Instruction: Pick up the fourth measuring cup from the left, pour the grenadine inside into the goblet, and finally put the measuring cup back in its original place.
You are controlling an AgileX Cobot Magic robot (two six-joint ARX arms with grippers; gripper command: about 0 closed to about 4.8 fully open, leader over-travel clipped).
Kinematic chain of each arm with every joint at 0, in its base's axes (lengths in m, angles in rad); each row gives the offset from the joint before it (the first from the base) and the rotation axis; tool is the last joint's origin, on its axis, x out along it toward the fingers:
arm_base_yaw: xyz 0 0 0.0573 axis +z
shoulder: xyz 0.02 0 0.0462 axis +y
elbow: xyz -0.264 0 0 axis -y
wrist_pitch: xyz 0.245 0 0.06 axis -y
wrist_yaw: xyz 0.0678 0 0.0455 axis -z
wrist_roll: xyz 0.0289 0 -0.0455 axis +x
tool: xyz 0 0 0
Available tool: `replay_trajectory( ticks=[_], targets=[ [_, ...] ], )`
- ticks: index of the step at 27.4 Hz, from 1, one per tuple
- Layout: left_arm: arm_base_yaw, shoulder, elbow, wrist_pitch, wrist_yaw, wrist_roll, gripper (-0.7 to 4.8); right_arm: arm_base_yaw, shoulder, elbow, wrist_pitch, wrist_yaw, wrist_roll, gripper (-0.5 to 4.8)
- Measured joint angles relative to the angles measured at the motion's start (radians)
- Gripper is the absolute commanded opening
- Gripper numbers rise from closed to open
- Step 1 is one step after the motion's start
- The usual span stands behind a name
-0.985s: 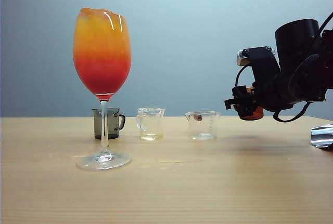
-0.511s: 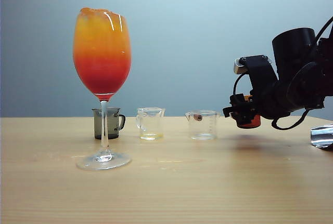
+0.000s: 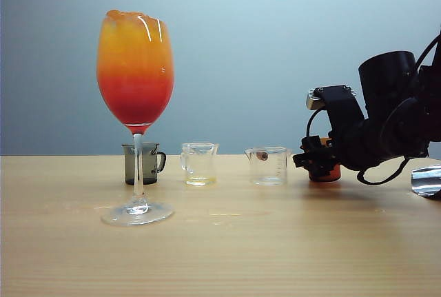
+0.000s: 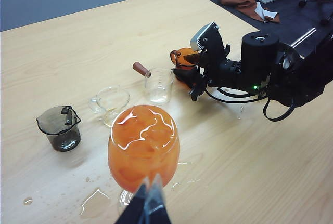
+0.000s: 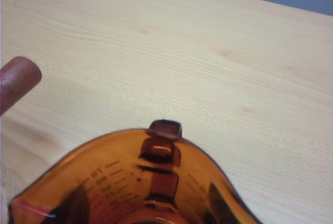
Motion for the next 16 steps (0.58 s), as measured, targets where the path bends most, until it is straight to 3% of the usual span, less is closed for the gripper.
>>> replay_trajectory(
  ticks=[1, 2, 6, 10, 16],
  targets=[
    [0.0, 0.0, 0.0, 0.0, 0.0, 0.0, -0.05, 0.0, 0.002, 0.0, 0.003, 0.0, 0.0, 1.64],
    [0.0, 0.0, 0.0, 0.0, 0.0, 0.0, -0.05, 0.0, 0.002, 0.0, 0.003, 0.0, 0.0, 2.2],
    [0.0, 0.0, 0.0, 0.0, 0.0, 0.0, -0.05, 0.0, 0.002, 0.0, 0.002, 0.0, 0.0, 3.57],
    [0.0, 0.0, 0.0, 0.0, 0.0, 0.0, -0.05, 0.0, -0.008, -0.002, -0.01, 0.0, 0.0, 4.06],
    [0.0, 0.0, 0.0, 0.0, -0.003, 0.0, -0.05, 0.001, -0.065, -0.005, -0.121, 0.0, 0.0, 4.09]
  ],
)
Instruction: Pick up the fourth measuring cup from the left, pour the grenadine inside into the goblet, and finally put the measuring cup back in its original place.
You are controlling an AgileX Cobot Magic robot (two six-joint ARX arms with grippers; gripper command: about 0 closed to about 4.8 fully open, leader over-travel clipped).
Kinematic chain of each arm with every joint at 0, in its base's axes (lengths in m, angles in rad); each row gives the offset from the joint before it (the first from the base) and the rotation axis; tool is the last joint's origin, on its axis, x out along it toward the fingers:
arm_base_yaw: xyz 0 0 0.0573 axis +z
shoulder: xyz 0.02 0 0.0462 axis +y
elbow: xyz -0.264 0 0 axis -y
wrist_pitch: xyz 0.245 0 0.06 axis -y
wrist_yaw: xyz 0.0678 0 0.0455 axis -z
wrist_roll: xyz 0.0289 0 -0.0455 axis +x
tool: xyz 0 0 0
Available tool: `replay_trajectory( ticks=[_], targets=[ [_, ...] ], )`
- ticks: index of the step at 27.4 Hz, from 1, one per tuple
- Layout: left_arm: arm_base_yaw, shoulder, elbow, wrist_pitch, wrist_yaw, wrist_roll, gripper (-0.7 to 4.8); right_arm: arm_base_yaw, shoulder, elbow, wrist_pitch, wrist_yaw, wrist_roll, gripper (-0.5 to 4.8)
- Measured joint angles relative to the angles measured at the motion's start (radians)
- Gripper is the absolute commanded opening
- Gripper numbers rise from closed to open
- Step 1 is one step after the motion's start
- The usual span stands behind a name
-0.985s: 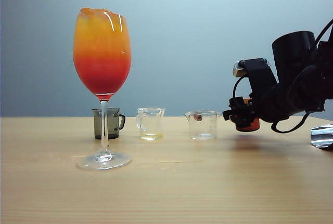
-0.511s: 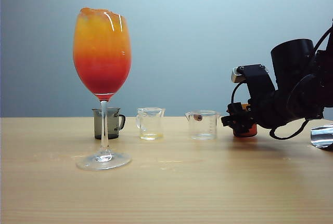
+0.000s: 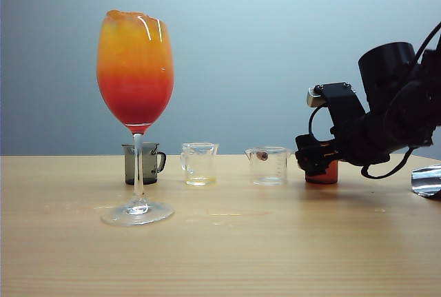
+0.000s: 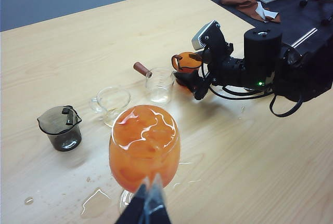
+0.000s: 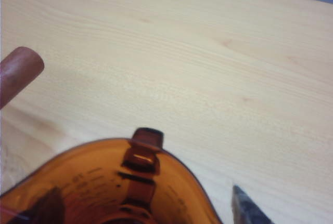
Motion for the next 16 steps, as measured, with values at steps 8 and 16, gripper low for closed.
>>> replay_trajectory(
  ticks=[8, 16],
  targets=[
    [0.0, 0.0, 0.0, 0.0, 0.0, 0.0, -0.05, 0.0, -0.071, -0.004, -0.127, 0.0, 0.0, 4.09],
    [0.0, 0.0, 0.0, 0.001, 0.0, 0.0, -0.05, 0.0, -0.185, -0.005, -0.356, 0.0, 0.0, 4.09]
  ],
)
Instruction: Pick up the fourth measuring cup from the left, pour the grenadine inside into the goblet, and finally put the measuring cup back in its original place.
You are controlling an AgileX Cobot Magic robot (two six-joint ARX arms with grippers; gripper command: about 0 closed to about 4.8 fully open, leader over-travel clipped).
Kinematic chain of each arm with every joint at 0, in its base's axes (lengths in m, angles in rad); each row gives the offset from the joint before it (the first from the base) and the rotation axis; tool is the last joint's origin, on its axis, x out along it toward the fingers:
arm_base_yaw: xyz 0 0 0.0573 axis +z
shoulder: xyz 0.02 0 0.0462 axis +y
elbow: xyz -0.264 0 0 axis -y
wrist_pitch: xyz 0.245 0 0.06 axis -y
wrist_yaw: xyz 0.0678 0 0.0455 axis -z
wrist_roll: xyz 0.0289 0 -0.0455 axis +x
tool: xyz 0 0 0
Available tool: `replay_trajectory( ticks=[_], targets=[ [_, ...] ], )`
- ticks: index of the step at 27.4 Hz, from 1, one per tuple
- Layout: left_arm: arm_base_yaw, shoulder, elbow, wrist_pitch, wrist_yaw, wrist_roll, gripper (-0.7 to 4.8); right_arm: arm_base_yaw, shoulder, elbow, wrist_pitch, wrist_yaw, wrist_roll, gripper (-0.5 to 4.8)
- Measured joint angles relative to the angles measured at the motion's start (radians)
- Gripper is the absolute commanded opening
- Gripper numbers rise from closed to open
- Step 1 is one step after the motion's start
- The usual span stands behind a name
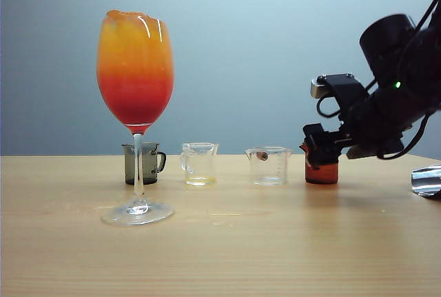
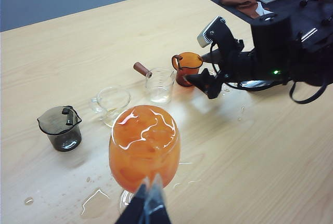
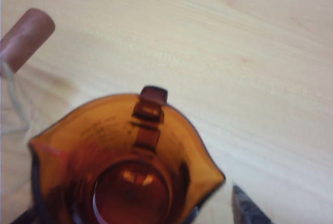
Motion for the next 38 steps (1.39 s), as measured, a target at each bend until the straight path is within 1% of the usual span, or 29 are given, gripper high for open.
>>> replay_trajectory(
  ticks=[3, 5, 7, 8, 9, 10, 13, 19, 22, 23, 24, 25, 28, 32, 33, 34, 36, 38],
  targets=[
    [0.0, 0.0, 0.0, 0.002, 0.0, 0.0, -0.05, 0.0, -0.058, 0.0, -0.098, 0.0, 0.0, 4.01],
    [0.0, 0.0, 0.0, 0.005, 0.0, 0.0, -0.05, 0.0, -0.086, 0.0, -0.152, 0.0, 0.0, 3.46],
    [0.0, 0.0, 0.0, 0.007, 0.0, 0.0, -0.05, 0.0, -0.121, 0.0, -0.229, 0.0, 0.0, 2.28],
    [0.0, 0.0, 0.0, 0.006, 0.0, 0.0, -0.05, 0.0, -0.14, 0.0, -0.262, 0.0, 0.0, 0.47],
    [0.0, 0.0, 0.0, 0.007, -0.001, -0.005, -0.05, 0.0, -0.183, 0.0, -0.323, 0.0, 0.0, -0.1],
    [0.0, 0.0, 0.0, 0.007, -0.008, -0.014, -0.05, 0.0, -0.207, 0.0, -0.35, 0.0, 0.0, -0.03],
    [0.0, 0.0, 0.0, 0.007, -0.024, -0.044, -0.05, 0.0, -0.278, 0.0, -0.434, 0.0, 0.0, -0.03],
    [0.0, -0.003, 0.0, 0.006, -0.024, -0.053, -0.05, 0.0, -0.455, 0.0, -0.576, -0.023, 0.018, -0.03],
    [0.0, -0.012, 0.0, 0.006, -0.023, -0.09, -0.05, 0.0, -0.568, 0.0, -0.651, -0.026, 0.023, -0.05],
    [0.0, -0.02, 0.0, 0.007, -0.023, -0.112, -0.05, 0.0, -0.652, 0.0, -0.721, -0.026, 0.024, -0.05],
    [0.0, -0.029, 0.0, 0.006, -0.023, -0.117, -0.05, 0.0, -0.727, -0.002, -0.773, -0.026, 0.039, -0.04],
    [0.0, -0.035, 0.0, 0.006, -0.024, -0.116, -0.05, 0.0, -0.772, -0.002, -0.797, -0.026, 0.054, -0.05],
    [0.0, -0.059, 0.0, -0.005, -0.045, -0.114, -0.05, 0.0, -0.88, -0.003, -0.837, -0.026, 0.072, -0.05],
    [0.0, -0.121, -0.027, 0.0, -0.132, -0.112, -0.05, 0.0, -1.019, -0.027, -0.856, -0.024, 0.075, -0.05],
    [0.0, -0.172, -0.065, 0.002, -0.174, -0.099, -0.05, 0.0, -1.08, -0.045, -0.837, -0.02, 0.076, -0.05],
    [0.0, -0.194, -0.082, 0.005, -0.185, -0.093, -0.05, 0.0, -1.112, -0.065, -0.822, -0.014, 0.075, -0.05],
    [0.0, -0.283, -0.171, 0.063, -0.214, -0.087, -0.05, 0.001, -1.201, -0.13, -0.813, 0.016, 0.076, -0.05],
    [0.0, -0.351, -0.237, 0.087, -0.225, -0.087, -0.05, 0.001, -1.255, -0.167, -0.809, 0.024, 0.076, -0.05]
  ],
)
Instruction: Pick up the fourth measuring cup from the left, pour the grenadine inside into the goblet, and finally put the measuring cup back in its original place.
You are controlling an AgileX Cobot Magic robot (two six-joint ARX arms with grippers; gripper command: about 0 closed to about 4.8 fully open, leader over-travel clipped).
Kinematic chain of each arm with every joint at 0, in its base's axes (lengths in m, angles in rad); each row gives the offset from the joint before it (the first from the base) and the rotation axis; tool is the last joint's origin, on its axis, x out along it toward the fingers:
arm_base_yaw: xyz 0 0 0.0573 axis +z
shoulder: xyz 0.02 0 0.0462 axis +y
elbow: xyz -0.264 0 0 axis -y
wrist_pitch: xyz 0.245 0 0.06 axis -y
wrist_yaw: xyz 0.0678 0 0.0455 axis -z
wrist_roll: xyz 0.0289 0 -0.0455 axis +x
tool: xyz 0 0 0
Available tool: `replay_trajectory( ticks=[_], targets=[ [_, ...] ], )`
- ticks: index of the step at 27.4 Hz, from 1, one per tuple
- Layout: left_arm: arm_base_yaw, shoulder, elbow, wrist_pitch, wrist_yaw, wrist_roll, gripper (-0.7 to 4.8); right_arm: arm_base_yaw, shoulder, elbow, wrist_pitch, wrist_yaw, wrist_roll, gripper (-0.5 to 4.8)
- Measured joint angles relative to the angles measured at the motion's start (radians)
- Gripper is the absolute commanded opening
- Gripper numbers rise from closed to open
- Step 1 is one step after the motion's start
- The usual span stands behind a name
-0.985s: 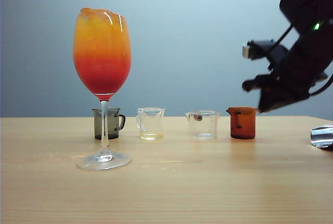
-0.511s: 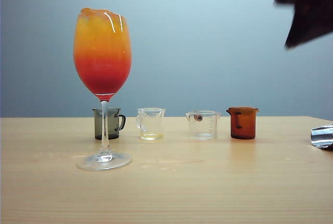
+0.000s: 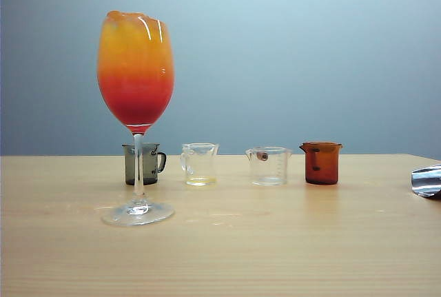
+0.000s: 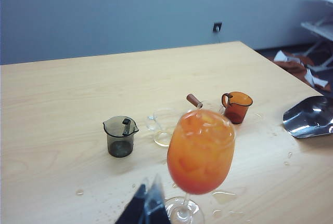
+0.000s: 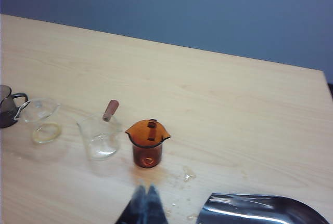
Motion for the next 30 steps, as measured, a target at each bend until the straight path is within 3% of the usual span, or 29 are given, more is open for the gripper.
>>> replay_trajectory(
  ticks=[7, 9, 21, 30],
  targets=[
    [0.0, -0.2, -0.19, 0.104, -0.054, 0.001, -0.05, -0.001, -0.142, -0.12, 0.024, 0.069, 0.0, -0.04],
    [0.0, -0.265, -0.282, 0.149, -0.066, 0.0, -0.05, -0.001, -0.226, -0.147, -0.043, 0.067, 0.0, -0.04],
    [0.007, -0.265, -0.556, 0.532, -0.045, 0.016, -0.05, -0.002, -0.327, -0.141, -0.092, 0.055, 0.002, -0.04],
    [0.007, -0.265, -0.596, 0.578, -0.085, 0.018, -0.05, -0.002, -0.328, -0.141, -0.092, 0.055, 0.003, -0.04]
  ],
)
